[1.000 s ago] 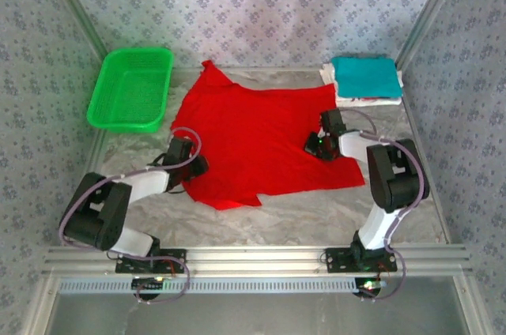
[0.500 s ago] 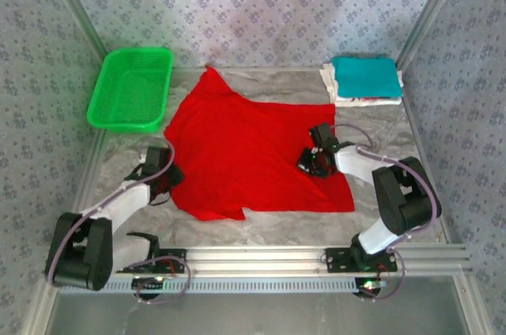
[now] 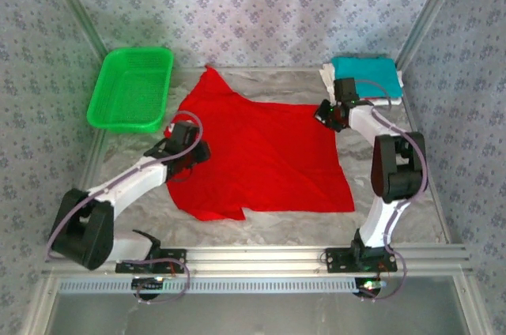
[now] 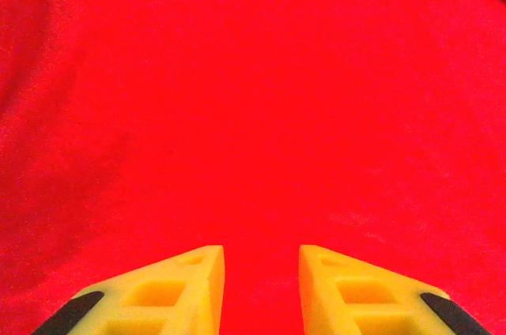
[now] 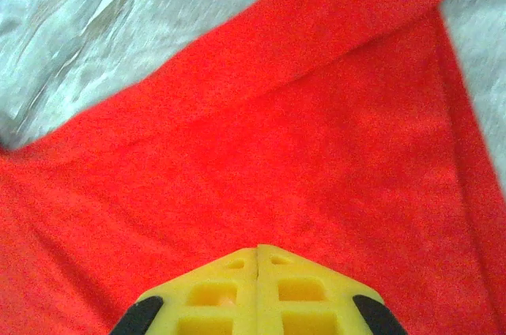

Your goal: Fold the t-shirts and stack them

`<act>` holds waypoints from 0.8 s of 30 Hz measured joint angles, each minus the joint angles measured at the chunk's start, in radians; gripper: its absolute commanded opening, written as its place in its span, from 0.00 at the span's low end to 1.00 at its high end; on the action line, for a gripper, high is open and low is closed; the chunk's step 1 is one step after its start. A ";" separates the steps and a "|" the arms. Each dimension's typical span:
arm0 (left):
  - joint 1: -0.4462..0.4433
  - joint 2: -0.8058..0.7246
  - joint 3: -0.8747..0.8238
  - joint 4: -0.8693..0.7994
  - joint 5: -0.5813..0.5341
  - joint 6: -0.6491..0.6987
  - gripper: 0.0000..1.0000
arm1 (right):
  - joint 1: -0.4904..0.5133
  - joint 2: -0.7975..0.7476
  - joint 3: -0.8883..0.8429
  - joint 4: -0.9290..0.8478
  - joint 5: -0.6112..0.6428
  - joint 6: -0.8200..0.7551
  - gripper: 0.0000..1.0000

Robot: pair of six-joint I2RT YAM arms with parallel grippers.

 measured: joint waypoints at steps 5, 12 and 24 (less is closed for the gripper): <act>-0.011 0.067 -0.087 0.033 0.012 -0.049 0.29 | -0.034 0.128 0.102 -0.005 0.017 -0.004 0.00; -0.011 0.044 -0.170 0.041 -0.006 -0.140 0.29 | -0.046 0.245 0.196 -0.005 0.044 -0.003 0.00; 0.136 -0.093 -0.296 0.055 -0.003 -0.200 0.27 | -0.046 0.349 0.305 0.017 0.055 0.029 0.00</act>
